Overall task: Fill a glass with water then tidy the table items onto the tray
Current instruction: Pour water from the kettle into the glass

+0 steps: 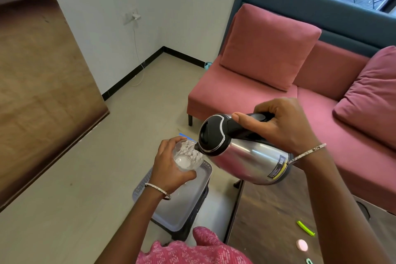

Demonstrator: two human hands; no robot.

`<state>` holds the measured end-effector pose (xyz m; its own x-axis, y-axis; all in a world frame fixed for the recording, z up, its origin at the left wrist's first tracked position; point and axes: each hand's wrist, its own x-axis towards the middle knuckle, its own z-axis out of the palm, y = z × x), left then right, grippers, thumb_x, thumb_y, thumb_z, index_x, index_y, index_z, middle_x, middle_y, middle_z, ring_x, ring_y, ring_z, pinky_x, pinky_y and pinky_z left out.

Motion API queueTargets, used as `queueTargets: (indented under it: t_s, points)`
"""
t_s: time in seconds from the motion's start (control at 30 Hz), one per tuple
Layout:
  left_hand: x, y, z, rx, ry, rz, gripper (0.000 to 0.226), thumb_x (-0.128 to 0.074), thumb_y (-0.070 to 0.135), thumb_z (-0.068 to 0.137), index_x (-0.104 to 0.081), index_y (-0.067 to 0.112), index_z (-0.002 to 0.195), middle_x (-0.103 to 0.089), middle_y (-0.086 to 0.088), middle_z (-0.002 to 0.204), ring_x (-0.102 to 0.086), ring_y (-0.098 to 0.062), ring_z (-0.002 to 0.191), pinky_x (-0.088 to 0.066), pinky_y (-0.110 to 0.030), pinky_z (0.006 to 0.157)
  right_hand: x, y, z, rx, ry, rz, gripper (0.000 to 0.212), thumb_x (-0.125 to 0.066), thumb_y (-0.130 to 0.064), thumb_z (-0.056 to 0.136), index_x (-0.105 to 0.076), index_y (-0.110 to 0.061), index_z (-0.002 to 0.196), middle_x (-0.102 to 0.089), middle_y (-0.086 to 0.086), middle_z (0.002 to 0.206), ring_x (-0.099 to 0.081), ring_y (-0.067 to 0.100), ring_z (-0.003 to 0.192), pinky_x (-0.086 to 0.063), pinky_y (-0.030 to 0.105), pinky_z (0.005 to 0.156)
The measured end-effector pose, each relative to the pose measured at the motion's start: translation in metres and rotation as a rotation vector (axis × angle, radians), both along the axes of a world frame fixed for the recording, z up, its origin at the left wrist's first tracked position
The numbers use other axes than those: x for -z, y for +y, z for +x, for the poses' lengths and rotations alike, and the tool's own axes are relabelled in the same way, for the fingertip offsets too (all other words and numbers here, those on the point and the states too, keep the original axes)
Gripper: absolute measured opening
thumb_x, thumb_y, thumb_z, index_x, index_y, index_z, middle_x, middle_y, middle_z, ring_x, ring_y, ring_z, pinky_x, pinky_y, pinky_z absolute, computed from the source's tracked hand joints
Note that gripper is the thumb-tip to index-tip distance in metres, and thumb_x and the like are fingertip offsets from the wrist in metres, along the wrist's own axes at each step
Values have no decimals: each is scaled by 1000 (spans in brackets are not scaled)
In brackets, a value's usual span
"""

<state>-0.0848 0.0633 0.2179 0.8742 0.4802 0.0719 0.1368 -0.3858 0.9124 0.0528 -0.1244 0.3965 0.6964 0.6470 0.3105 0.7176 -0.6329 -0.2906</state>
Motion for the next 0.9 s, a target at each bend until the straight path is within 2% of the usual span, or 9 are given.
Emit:
queueTargets:
  t_s: [0.2, 0.37, 0.47, 0.63, 0.77, 0.9]
  points:
    - [-1, -1, 1, -5, 2, 13, 85, -86, 13, 46, -49, 41, 117, -48, 10, 115, -49, 14, 103, -41, 0, 80, 0, 1, 3, -16, 2, 4, 74, -57, -72, 77, -51, -3, 51, -32, 16, 49, -34, 34, 53, -34, 43, 46]
    - [-4, 1, 1, -18, -15, 26, 84, -86, 12, 47, -49, 40, 117, -50, 9, 116, -53, 1, 101, -49, -19, 87, 1, 4, 2, -9, -1, -31, 78, -52, -77, 74, -51, -2, 53, -32, 15, 50, -31, 31, 52, -36, 42, 46]
    - [-4, 1, 1, -24, -15, 35, 84, -87, 12, 48, -49, 38, 118, -51, 10, 116, -54, -3, 100, -50, -21, 86, 1, 5, 2, -14, 6, -31, 78, -51, -77, 74, -49, -2, 53, -28, 11, 50, -26, 23, 52, -35, 43, 47]
    - [-1, 3, 0, -29, -17, 54, 82, -87, 13, 48, -51, 31, 120, -53, 16, 114, -54, -7, 103, -50, -24, 89, -3, 6, 1, -27, 10, -30, 78, -53, -75, 74, -47, 0, 54, -31, 15, 51, -25, 23, 53, -35, 44, 47]
    - [2, 4, 0, -31, -5, 52, 82, -87, 18, 49, -47, 40, 117, -53, 29, 110, -55, -2, 100, -51, -23, 87, -3, 8, 1, -31, 0, -43, 78, -53, -75, 74, -45, 0, 53, -33, 15, 50, -26, 24, 51, -35, 43, 47]
    - [6, 5, -2, -24, 7, 59, 83, -87, 23, 49, -42, 51, 113, -52, 33, 108, -55, -2, 100, -50, -23, 85, -2, 7, 1, -41, -13, -48, 78, -53, -76, 75, -46, -2, 52, -34, 15, 48, -31, 30, 50, -34, 42, 46]
